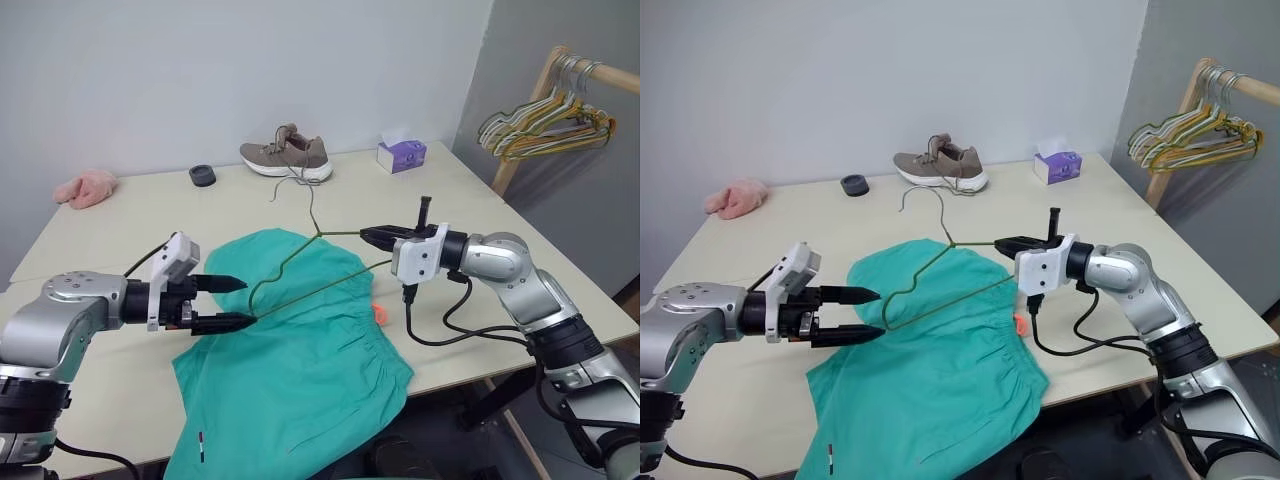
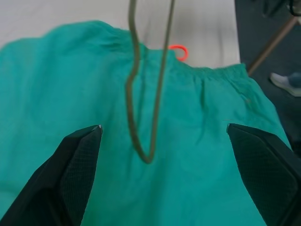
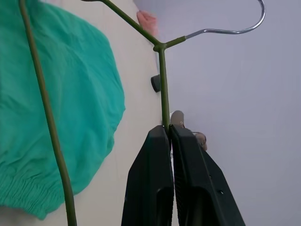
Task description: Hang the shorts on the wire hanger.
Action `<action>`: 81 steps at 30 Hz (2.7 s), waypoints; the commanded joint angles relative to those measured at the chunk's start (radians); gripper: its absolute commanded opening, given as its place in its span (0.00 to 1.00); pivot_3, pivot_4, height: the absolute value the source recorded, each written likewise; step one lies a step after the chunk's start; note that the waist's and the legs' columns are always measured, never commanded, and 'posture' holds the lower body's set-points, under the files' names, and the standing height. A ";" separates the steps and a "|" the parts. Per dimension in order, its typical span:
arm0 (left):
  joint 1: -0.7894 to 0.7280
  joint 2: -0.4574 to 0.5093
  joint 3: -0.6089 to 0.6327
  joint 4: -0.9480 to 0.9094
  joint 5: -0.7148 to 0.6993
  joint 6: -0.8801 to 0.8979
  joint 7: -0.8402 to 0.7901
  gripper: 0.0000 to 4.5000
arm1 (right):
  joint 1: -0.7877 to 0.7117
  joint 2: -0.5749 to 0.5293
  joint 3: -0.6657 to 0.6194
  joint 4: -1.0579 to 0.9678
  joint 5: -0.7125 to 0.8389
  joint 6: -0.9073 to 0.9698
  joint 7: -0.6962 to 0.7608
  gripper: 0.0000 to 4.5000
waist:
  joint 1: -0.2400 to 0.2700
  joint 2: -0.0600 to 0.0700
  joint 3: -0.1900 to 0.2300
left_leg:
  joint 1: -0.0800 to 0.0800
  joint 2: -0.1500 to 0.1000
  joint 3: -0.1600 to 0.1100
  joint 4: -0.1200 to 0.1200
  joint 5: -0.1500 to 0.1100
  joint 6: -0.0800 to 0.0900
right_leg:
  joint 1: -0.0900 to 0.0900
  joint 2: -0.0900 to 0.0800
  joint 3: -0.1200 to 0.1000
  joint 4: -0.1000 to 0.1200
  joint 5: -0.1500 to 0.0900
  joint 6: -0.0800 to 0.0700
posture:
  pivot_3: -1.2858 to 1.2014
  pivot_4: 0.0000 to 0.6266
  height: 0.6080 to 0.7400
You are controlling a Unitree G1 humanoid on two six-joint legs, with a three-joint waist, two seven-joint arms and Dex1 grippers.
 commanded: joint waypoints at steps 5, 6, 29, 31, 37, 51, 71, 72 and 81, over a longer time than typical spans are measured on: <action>-0.007 0.003 -0.014 -0.013 0.037 -0.041 -0.011 1.00 | -0.034 0.023 -0.030 -0.052 0.034 0.004 0.011 0.00 | 0.000 0.000 0.000 | 0.000 0.000 0.000 0.000 0.000 0.000 | 0.000 0.000 0.000 0.000 0.000 0.000 | 0.42 0.00 1.00; -0.010 -0.004 -0.017 -0.012 0.036 -0.037 -0.007 1.00 | -0.034 0.025 -0.031 -0.055 0.035 0.006 0.012 0.00 | 0.000 0.000 0.000 | 0.000 0.000 0.000 0.000 0.000 0.000 | 0.000 0.000 0.000 0.000 0.000 0.000 | 0.42 0.00 1.00; -0.012 -0.046 -0.018 -0.038 0.022 -0.006 0.055 0.00 | 0.021 0.026 -0.007 -0.123 0.076 0.064 0.086 0.00 | 0.000 0.000 0.000 | 0.000 0.001 0.000 0.000 0.000 0.000 | 0.000 0.000 0.000 0.000 0.000 0.000 | 0.42 0.00 1.00; -0.010 -0.045 -0.015 -0.042 0.025 -0.006 0.061 0.00 | 0.033 0.021 -0.009 -0.139 0.092 0.076 0.103 0.00 | 0.001 0.000 0.000 | 0.000 0.000 0.000 0.000 0.000 0.000 | 0.000 0.000 0.000 0.000 0.000 0.000 | 0.42 0.00 1.00; 0.018 -0.020 -0.017 -0.062 0.060 -0.038 0.075 0.00 | 0.073 -0.033 -0.047 -0.214 0.166 0.186 0.183 0.40 | 0.001 0.000 0.000 | 0.000 0.001 0.000 0.000 0.000 0.000 | 0.000 0.001 0.000 0.000 0.000 0.000 | 0.42 0.00 1.00; -0.020 0.049 -0.036 -0.048 0.189 -0.231 0.029 0.00 | 0.095 -0.172 -0.055 -0.385 0.350 0.912 0.299 0.99 | 0.002 0.001 0.001 | 0.000 0.002 0.000 0.000 0.000 0.000 | 0.000 0.001 -0.001 0.000 -0.001 -0.001 | 0.41 0.00 1.00; -0.008 0.056 -0.048 -0.062 0.232 -0.263 -0.014 0.00 | -0.080 -0.090 0.159 -0.181 0.261 1.004 0.408 0.06 | 0.001 0.002 0.002 | -0.014 0.002 0.000 0.000 -0.001 -0.001 | -0.015 0.001 -0.001 0.001 0.000 -0.001 | 0.42 0.00 1.00; -0.003 0.060 -0.050 -0.062 0.234 -0.264 -0.019 0.00 | -0.080 -0.088 0.160 -0.177 0.257 1.002 0.410 0.00 | 0.001 0.002 0.002 | -0.014 0.002 0.000 0.000 -0.001 -0.001 | -0.015 0.001 -0.001 0.001 0.000 -0.001 | 0.42 0.00 1.00; -0.024 0.026 -0.030 -0.035 0.215 -0.228 0.002 0.11 | -0.051 -0.109 0.143 -0.211 0.277 1.009 0.447 0.00 | 0.000 0.002 0.002 | -0.014 0.002 0.000 0.001 -0.001 -0.001 | -0.015 0.001 -0.002 0.001 0.000 0.000 | 0.42 0.00 1.00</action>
